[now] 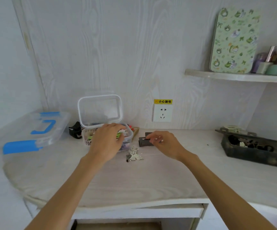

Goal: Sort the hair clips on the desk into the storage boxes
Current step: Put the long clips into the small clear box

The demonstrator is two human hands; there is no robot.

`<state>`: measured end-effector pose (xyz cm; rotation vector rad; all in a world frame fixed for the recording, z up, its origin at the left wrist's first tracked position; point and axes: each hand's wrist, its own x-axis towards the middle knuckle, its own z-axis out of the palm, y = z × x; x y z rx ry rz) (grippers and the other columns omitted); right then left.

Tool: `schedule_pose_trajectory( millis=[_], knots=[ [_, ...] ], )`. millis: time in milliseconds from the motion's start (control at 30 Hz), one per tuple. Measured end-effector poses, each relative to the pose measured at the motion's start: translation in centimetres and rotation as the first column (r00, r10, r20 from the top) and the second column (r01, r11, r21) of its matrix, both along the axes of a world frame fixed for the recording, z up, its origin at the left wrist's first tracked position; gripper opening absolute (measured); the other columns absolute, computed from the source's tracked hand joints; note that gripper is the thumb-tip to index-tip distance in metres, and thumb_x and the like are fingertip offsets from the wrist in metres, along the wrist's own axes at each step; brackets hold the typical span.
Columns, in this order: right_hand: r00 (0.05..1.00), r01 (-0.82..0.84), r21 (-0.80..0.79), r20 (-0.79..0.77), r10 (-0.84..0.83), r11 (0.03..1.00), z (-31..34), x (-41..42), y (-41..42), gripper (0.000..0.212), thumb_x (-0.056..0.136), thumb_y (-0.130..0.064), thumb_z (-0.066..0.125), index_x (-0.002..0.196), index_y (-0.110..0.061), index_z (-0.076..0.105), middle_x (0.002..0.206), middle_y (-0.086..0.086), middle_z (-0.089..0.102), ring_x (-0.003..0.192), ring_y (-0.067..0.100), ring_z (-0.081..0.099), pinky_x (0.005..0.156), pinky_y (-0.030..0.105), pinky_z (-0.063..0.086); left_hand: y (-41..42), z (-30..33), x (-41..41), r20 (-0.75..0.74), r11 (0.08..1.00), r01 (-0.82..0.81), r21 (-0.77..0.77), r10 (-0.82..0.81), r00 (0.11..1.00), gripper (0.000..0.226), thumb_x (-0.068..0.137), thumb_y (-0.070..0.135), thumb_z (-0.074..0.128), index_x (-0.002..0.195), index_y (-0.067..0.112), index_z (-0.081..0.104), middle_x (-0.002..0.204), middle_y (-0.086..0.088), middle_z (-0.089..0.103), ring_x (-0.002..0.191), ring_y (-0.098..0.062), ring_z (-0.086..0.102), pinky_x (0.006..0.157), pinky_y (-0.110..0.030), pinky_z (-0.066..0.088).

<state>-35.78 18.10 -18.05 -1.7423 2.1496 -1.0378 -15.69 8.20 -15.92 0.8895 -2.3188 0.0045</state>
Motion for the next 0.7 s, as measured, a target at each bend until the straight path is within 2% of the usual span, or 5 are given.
schedule_pose_trajectory(
  millis=[233, 333, 467, 600, 700],
  knots=[
    [0.988, 0.150, 0.012, 0.033, -0.151, 0.989, 0.1, -7.9, 0.5, 0.041, 0.080, 0.004, 0.045, 0.086, -0.029, 0.068, 0.075, -0.012, 0.067, 0.073, 0.006, 0.063, 0.077, 0.026, 0.052, -0.9, 0.3, -10.4, 0.039, 0.923, 0.241, 0.300, -0.264, 0.964, 0.023, 0.092, 0.029, 0.050, 0.110, 0.034, 0.063, 0.109, 0.017, 0.066, 0.090, -0.001, 0.058, 0.070, -0.016, 0.040],
    [0.972, 0.219, 0.055, 0.076, -0.223, 0.974, 0.7, -10.9, 2.0, 0.042, 0.078, 0.004, 0.045, 0.082, -0.032, 0.067, 0.072, -0.015, 0.066, 0.069, 0.005, 0.061, 0.075, 0.026, 0.051, -0.1, 2.1, -14.9, 0.041, 0.940, 0.248, 0.236, -0.264, 0.964, 0.023, 0.091, 0.027, 0.050, 0.108, 0.033, 0.065, 0.113, 0.015, 0.066, 0.103, -0.009, 0.060, 0.081, -0.026, 0.046],
    [0.931, 0.328, 0.141, 0.120, -0.345, 0.934, 2.6, -14.1, 5.7, 0.038, 0.084, 0.001, 0.047, 0.083, -0.030, 0.068, 0.076, -0.011, 0.067, 0.071, 0.006, 0.060, 0.072, 0.025, 0.049, 2.1, 5.7, -20.5, 0.049, 0.833, 0.333, 0.441, -0.393, 0.918, 0.018, 0.088, 0.031, 0.052, 0.098, 0.036, 0.066, 0.102, 0.019, 0.067, 0.093, -0.005, 0.063, 0.078, -0.025, 0.043],
    [0.820, 0.571, 0.151, -0.063, -0.569, 0.807, 4.2, -17.0, 10.7, 0.026, 0.089, -0.008, 0.053, 0.106, -0.023, 0.067, 0.111, -0.001, 0.065, 0.104, 0.014, 0.056, 0.090, 0.025, 0.044, 3.6, 7.2, -26.0, 0.088, 0.622, 0.335, 0.707, -0.548, 0.832, 0.021, 0.090, 0.027, 0.051, 0.103, 0.032, 0.067, 0.112, 0.013, 0.066, 0.103, -0.010, 0.062, 0.091, -0.029, 0.045],
    [0.665, 0.745, 0.337, -0.319, -0.675, 0.575, 4.6, -19.2, 15.2, 0.043, 0.096, -0.028, 0.043, 0.138, -0.022, 0.040, 0.148, 0.007, 0.035, 0.139, 0.026, 0.026, 0.112, 0.040, 0.026, 5.5, 6.2, -29.9, 0.211, 0.514, 0.235, 0.825, -0.666, 0.716, 0.033, 0.096, 0.020, 0.042, 0.125, 0.020, 0.056, 0.134, 0.002, 0.054, 0.120, -0.018, 0.053, 0.103, -0.029, 0.038]
  ],
)
